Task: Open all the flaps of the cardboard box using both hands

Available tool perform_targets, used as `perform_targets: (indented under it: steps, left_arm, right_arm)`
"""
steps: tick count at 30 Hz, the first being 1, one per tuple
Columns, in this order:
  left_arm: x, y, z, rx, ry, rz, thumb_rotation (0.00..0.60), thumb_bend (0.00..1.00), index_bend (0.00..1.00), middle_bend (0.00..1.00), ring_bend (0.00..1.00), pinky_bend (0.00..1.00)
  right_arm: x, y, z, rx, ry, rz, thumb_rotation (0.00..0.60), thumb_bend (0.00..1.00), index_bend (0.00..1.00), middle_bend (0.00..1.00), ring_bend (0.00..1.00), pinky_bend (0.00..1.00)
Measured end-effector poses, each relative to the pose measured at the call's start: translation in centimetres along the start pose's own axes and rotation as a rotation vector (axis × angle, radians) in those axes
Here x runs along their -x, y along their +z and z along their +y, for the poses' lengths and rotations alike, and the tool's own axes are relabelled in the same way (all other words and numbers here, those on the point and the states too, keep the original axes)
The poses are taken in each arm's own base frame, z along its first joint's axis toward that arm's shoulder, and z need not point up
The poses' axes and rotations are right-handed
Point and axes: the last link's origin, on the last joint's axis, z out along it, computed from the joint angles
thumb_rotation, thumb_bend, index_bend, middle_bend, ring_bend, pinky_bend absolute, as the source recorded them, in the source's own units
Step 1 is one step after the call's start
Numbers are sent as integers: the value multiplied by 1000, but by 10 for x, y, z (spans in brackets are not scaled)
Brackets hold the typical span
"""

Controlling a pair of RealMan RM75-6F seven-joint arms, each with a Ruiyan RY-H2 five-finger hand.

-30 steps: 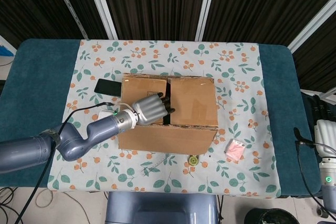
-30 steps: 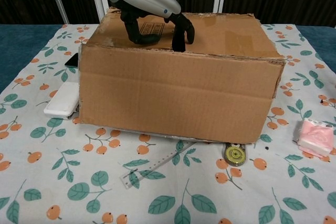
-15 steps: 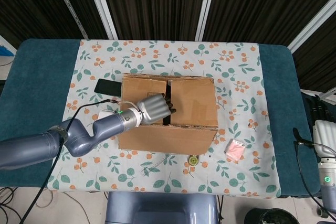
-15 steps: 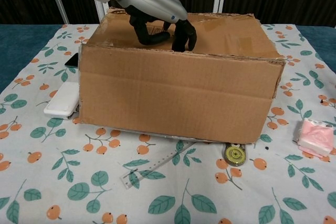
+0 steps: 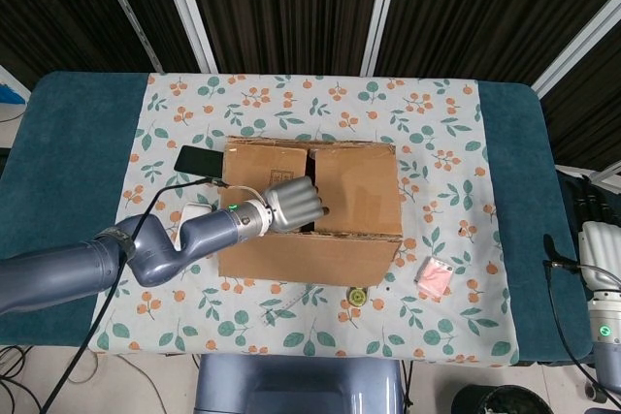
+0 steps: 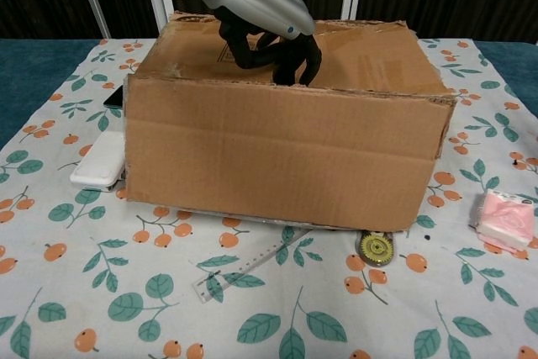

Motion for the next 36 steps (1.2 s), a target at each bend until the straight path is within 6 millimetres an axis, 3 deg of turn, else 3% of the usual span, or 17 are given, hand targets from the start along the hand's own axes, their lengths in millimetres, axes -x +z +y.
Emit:
perform_targets:
  steps: [16, 36]
  left_arm:
    - [-19, -17, -16, -32, 45, 40, 600, 906, 314, 434, 440, 477]
    - [-38, -74, -41, -103, 62, 74, 600, 906, 318, 435, 457, 492]
  right_arm:
    - [2, -1, -2, -5, 0, -5, 600, 452, 0, 0, 0, 185]
    - [6, -2, -5, -18, 5, -13, 600, 462, 0, 0, 0, 185]
